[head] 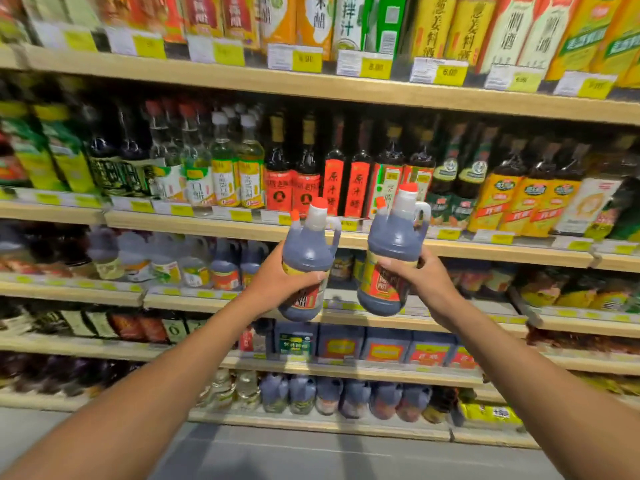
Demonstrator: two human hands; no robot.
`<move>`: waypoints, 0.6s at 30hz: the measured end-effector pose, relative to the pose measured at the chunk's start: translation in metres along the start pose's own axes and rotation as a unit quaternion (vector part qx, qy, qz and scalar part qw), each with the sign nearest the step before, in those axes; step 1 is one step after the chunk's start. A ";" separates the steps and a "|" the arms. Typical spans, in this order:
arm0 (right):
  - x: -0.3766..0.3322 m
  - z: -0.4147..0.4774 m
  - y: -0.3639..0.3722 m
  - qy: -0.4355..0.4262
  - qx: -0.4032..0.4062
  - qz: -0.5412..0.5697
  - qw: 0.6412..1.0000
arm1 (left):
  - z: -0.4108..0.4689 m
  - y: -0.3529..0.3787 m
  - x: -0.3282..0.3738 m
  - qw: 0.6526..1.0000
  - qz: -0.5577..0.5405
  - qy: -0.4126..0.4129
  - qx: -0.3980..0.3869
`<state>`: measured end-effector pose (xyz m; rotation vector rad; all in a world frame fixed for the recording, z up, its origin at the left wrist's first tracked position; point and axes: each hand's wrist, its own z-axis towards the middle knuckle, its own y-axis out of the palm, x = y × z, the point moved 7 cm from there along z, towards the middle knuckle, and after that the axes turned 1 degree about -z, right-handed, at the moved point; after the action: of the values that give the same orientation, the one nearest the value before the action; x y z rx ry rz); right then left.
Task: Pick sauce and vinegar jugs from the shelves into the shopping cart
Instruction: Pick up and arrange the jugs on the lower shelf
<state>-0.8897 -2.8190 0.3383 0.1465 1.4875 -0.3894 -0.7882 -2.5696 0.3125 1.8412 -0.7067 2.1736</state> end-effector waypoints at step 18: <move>0.085 0.028 0.117 0.099 -0.039 -0.015 0.994 | -0.038 -0.138 -0.118 0.992 -0.043 -0.078 0.087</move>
<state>-0.8203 -2.7329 0.2405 0.1023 1.6993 -0.3480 -0.7361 -2.4150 0.2252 2.1042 -0.4684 2.1134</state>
